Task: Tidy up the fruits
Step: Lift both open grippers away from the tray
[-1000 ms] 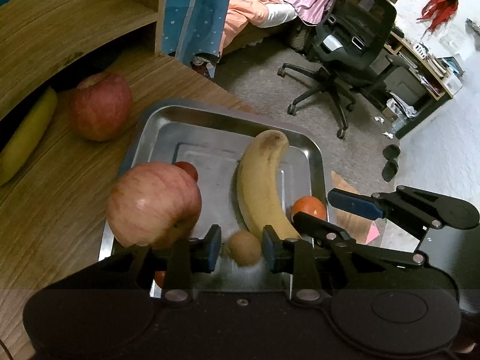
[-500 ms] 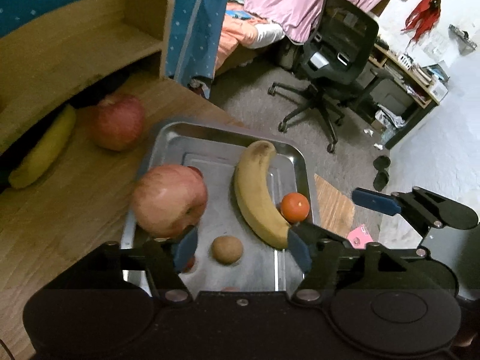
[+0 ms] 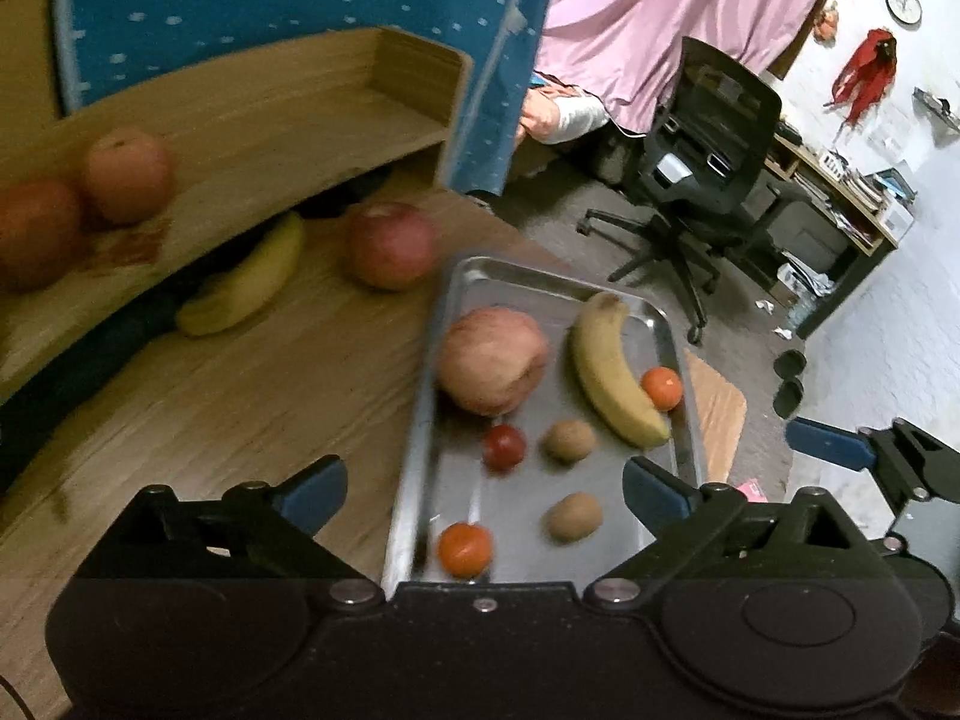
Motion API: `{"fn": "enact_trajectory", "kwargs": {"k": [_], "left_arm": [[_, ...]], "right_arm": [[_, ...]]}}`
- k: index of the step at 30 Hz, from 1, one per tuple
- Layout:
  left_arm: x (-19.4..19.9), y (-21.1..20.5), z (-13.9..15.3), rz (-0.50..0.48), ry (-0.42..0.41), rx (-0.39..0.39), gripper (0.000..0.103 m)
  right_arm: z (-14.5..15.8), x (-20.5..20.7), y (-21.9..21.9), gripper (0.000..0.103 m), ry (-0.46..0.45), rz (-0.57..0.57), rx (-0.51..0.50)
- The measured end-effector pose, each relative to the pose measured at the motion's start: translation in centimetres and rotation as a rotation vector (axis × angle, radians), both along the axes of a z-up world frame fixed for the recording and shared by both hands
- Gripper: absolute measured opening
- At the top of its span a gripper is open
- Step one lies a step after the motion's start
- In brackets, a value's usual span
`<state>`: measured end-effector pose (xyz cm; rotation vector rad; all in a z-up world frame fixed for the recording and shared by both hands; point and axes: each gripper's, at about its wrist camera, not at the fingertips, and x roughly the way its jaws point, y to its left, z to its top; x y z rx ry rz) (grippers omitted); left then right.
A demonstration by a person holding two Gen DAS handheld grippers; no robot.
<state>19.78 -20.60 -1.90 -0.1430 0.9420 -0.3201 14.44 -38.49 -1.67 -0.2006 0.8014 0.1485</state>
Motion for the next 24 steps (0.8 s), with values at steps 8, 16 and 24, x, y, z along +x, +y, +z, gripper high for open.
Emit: {"fn": "enact_trajectory", "kwargs": {"k": [8, 16, 24], "left_arm": [[-3.5, 5.2, 0.5, 0.046, -0.007, 0.01, 0.102], [-6.6, 10.0, -0.5, 0.093, 0.018, 0.018, 0.102], [-8.7, 14.2, -1.5, 0.171, 0.052, 0.032, 0.102]], "right_arm": [[0.4, -4.2, 3.5, 0.1, -0.006, -0.018, 0.01], [-0.5, -7.5, 7.5, 0.103, 0.029, 0.002, 0.017], [-1.8, -8.9, 11.2, 0.103, 0.132, 0.041, 0.045]]}}
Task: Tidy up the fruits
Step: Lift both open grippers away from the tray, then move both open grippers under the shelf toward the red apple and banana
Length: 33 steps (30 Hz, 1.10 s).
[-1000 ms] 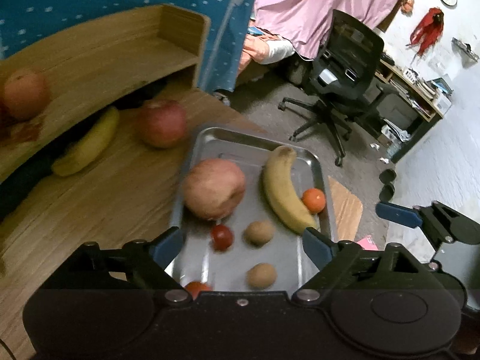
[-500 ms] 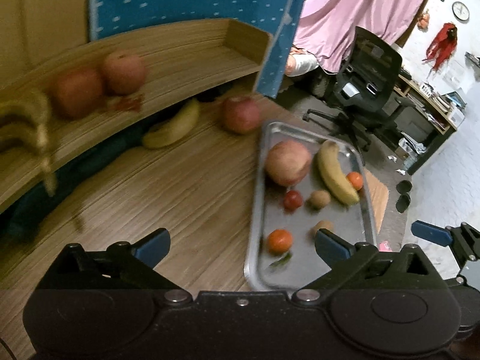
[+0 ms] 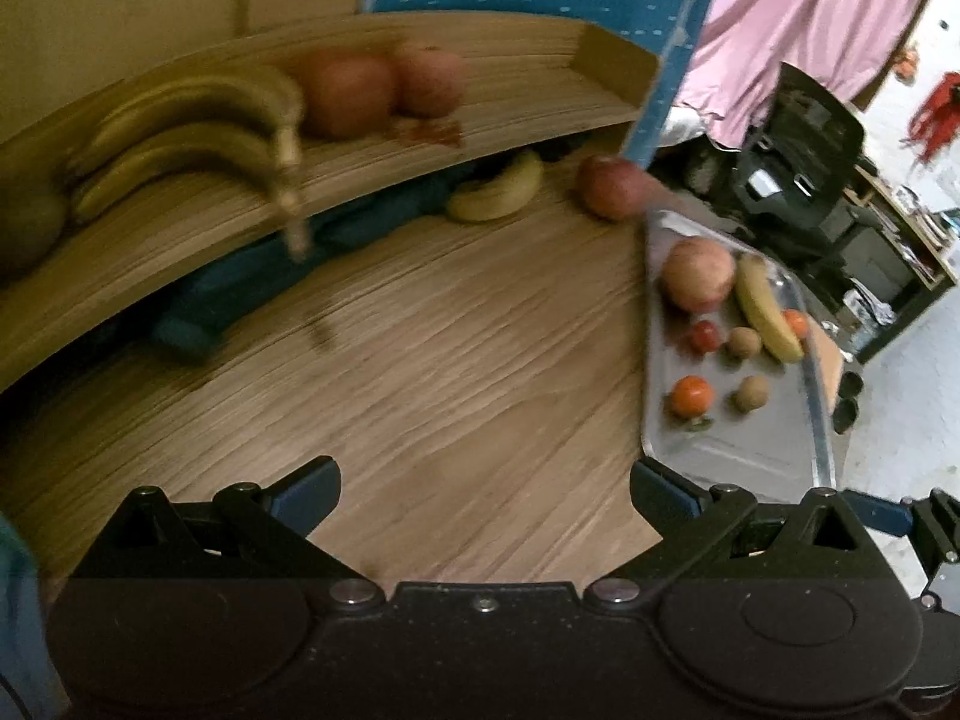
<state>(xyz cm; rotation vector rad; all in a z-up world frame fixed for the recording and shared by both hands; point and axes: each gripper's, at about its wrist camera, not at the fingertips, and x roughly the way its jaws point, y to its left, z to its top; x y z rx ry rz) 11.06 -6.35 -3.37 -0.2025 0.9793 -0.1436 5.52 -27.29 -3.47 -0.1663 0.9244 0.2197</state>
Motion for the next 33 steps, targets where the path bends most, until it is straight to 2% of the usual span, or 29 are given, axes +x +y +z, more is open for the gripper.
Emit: {"fn": "enact_trajectory", "kwargs": {"k": [7, 19, 25, 33], "left_arm": [[-1.4, 2.9, -0.3, 0.078, 0.03, 0.01, 0.102], [-1.6, 4.2, -0.1, 0.153, 0.041, 0.025, 0.102], [-0.1, 3.4, -0.5, 0.169, 0.051, 0.035, 0.102], [4.7, 0.6, -0.7, 0.174, 0.044, 0.04, 0.102]], "right_arm": [[-0.5, 0.1, 2.3, 0.103, 0.071, 0.03, 0.021], [-0.2, 1.5, 4.2, 0.103, 0.069, 0.109, 0.038], [-0.1, 3.2, 4.4, 0.103, 0.035, 0.156, 0.042], [0.3, 7.7, 3.9, 0.103, -0.045, 0.236, -0.004]]}}
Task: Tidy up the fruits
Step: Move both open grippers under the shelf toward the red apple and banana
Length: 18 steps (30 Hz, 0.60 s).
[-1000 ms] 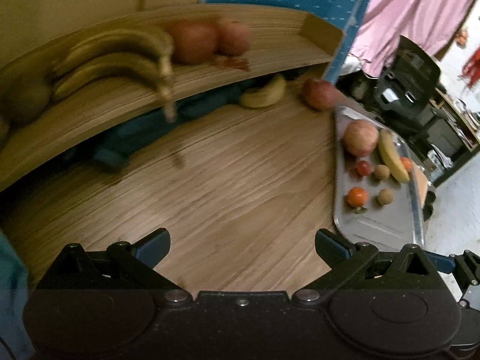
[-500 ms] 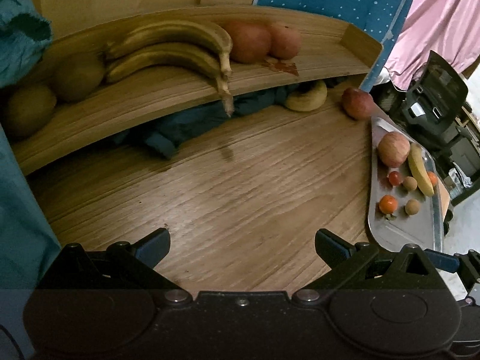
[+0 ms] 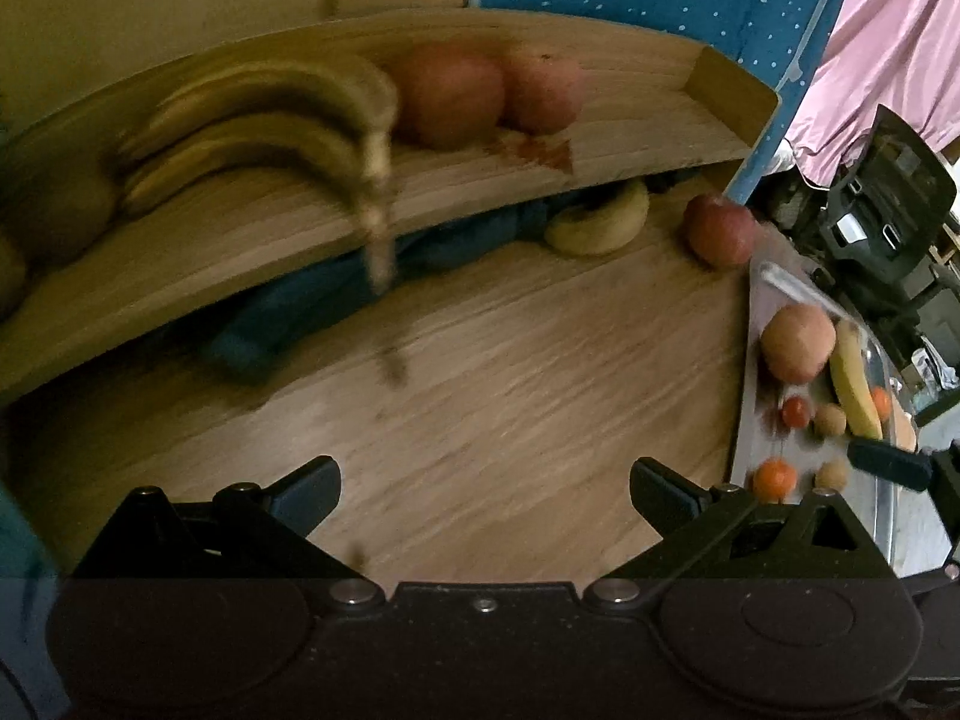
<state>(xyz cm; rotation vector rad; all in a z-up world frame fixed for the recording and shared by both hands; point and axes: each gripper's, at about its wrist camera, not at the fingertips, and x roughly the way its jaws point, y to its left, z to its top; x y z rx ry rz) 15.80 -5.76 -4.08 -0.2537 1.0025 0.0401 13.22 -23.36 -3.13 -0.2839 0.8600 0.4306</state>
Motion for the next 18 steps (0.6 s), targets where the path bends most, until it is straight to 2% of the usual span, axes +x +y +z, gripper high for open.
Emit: {"fn": "enact_trajectory", "kwargs": {"k": [7, 13, 18], "left_arm": [[6.7, -3.6, -0.3, -0.021, -0.046, 0.006, 0.102], [11.9, -6.7, -1.3, -0.089, -0.093, 0.082, 0.102], [14.2, -8.2, -1.9, -0.142, -0.121, 0.137, 0.102]], "right_arm": [[0.7, 7.2, -3.1, 0.103, -0.069, 0.028, -0.033], [0.7, 14.5, -6.1, 0.103, -0.088, 0.086, -0.046], [0.4, 19.5, -6.9, 0.103, -0.07, 0.174, -0.054]]}}
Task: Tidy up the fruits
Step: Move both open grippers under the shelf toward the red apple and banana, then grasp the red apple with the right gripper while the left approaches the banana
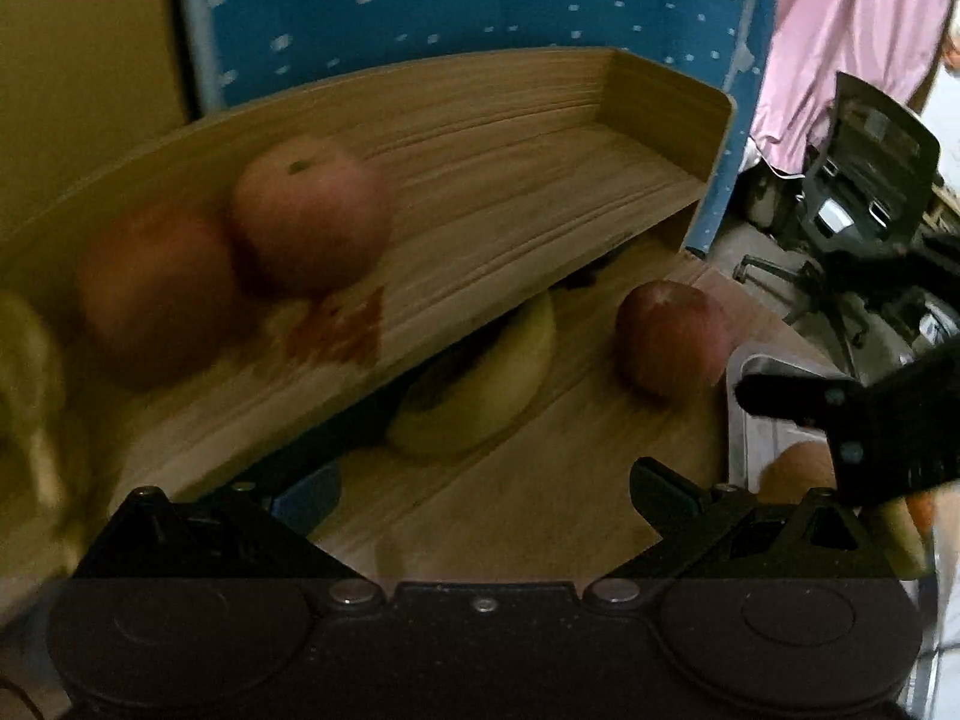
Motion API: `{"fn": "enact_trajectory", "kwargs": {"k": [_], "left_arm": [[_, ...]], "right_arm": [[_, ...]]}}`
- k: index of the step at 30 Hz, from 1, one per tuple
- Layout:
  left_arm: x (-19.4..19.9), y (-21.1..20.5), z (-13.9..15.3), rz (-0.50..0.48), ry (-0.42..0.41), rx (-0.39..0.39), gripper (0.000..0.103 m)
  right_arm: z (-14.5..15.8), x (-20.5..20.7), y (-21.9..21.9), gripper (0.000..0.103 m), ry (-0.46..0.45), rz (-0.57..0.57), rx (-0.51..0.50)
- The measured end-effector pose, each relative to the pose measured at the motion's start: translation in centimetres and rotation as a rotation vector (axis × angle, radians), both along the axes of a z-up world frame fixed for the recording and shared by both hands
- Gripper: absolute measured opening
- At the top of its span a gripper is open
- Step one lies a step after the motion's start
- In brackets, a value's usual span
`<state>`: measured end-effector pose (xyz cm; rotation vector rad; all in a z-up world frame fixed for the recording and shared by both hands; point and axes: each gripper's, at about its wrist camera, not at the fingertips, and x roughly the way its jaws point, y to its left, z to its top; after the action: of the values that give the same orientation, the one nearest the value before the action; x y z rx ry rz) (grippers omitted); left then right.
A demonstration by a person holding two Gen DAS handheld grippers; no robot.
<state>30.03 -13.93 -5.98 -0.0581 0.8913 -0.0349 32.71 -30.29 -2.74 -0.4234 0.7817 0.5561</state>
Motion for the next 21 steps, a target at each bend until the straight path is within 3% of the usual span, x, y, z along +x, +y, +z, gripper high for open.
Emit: {"fn": "enact_trajectory", "kwargs": {"k": [6, 12, 18, 21], "left_arm": [[1.9, -2.3, -0.6, -0.11, -0.04, 0.102, 0.102], [3.4, -3.8, -1.7, -0.162, -0.026, 0.131, 0.101], [4.5, -3.9, -2.6, -0.178, 0.001, 0.125, 0.1], [4.4, -4.6, -3.1, -0.192, -0.004, 0.161, 0.102]], "right_arm": [[-0.6, 3.9, -0.2, 0.103, 0.066, 0.058, 0.041], [-1.8, 5.8, 0.6, 0.102, 0.119, 0.091, 0.066], [-2.8, 6.8, 1.2, 0.094, 0.166, 0.119, 0.072], [-3.0, 7.0, 1.4, 0.09, 0.178, 0.122, 0.076]]}}
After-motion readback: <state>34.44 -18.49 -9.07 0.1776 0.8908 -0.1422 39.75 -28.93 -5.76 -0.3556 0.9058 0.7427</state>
